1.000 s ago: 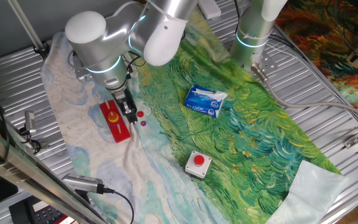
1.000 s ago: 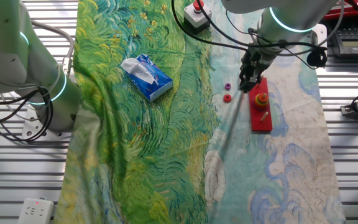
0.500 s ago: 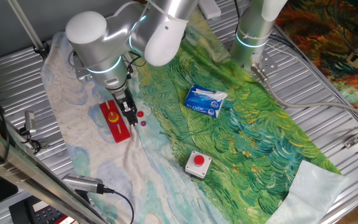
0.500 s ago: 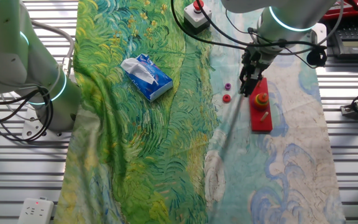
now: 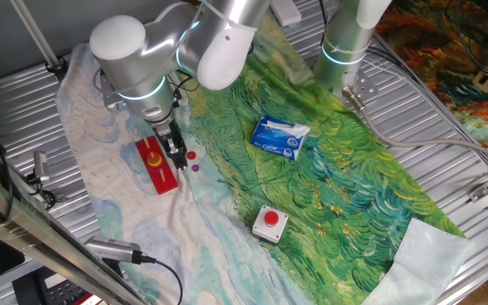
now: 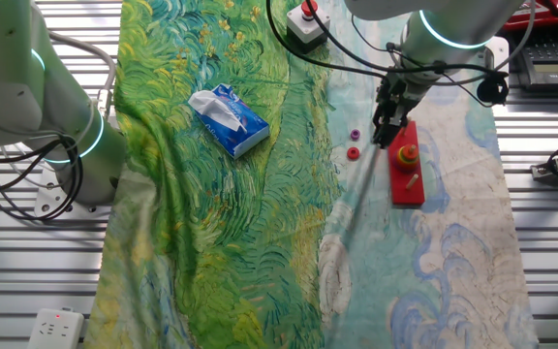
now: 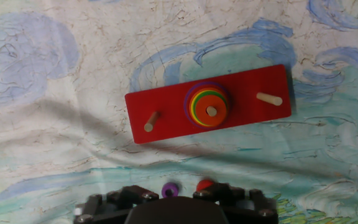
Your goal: Take out one Hanoi block and throw it aside
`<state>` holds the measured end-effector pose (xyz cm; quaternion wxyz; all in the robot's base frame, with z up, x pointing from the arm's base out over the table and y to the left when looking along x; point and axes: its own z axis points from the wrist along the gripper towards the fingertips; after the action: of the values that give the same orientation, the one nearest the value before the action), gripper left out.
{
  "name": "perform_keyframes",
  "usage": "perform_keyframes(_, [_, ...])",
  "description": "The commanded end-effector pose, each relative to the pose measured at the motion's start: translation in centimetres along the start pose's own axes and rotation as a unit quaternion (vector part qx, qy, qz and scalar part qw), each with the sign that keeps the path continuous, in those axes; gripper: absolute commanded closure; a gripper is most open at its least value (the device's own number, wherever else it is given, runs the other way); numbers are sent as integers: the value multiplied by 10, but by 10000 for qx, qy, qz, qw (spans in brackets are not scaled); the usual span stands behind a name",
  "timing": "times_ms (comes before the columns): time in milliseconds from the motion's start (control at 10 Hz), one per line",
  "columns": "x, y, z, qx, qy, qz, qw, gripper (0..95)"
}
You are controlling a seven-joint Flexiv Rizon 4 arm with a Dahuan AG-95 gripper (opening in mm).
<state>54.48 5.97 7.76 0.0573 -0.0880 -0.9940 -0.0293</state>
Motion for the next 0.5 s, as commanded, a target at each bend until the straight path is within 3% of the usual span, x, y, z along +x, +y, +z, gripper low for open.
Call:
perform_keyframes(100, [0, 0, 0, 13, -4, -10, 10000, 950])
perform_keyframes(500, [0, 0, 0, 16, -2, -75, 10000, 950])
